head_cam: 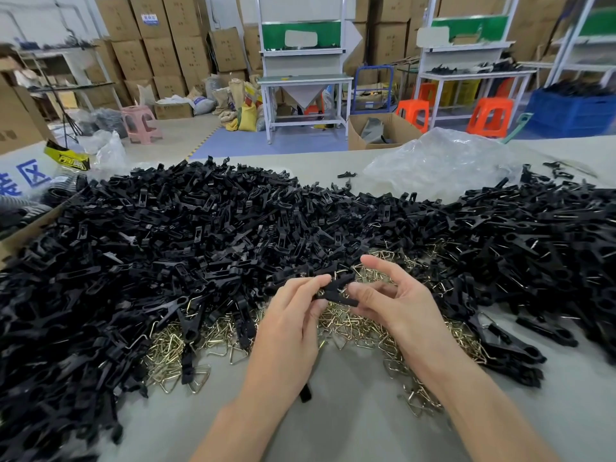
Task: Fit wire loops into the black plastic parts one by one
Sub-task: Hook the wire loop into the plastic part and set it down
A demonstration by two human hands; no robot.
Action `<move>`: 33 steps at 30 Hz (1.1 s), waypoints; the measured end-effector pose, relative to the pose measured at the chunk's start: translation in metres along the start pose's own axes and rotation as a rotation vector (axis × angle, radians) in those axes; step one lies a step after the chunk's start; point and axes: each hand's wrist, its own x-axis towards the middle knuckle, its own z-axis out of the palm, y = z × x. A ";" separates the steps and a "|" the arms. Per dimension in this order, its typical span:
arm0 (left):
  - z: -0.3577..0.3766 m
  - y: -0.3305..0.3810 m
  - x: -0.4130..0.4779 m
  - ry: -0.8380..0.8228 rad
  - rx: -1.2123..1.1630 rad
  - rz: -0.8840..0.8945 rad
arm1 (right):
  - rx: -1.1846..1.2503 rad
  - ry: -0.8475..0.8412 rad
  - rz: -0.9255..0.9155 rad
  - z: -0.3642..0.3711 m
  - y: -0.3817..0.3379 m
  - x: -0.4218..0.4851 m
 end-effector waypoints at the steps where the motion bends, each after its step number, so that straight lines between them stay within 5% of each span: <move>1: 0.000 0.000 0.000 0.007 -0.003 -0.003 | 0.003 0.004 -0.004 -0.001 -0.001 0.000; 15: 0.001 0.000 0.001 -0.011 -0.036 0.008 | -0.028 -0.021 -0.005 0.000 0.001 -0.001; 27: -0.001 0.022 -0.004 -0.106 -0.418 -0.061 | 0.359 -0.357 0.227 0.015 -0.018 -0.016; 33: 0.003 0.015 -0.004 -0.007 -0.018 0.112 | 0.443 -0.567 0.227 0.021 -0.017 -0.023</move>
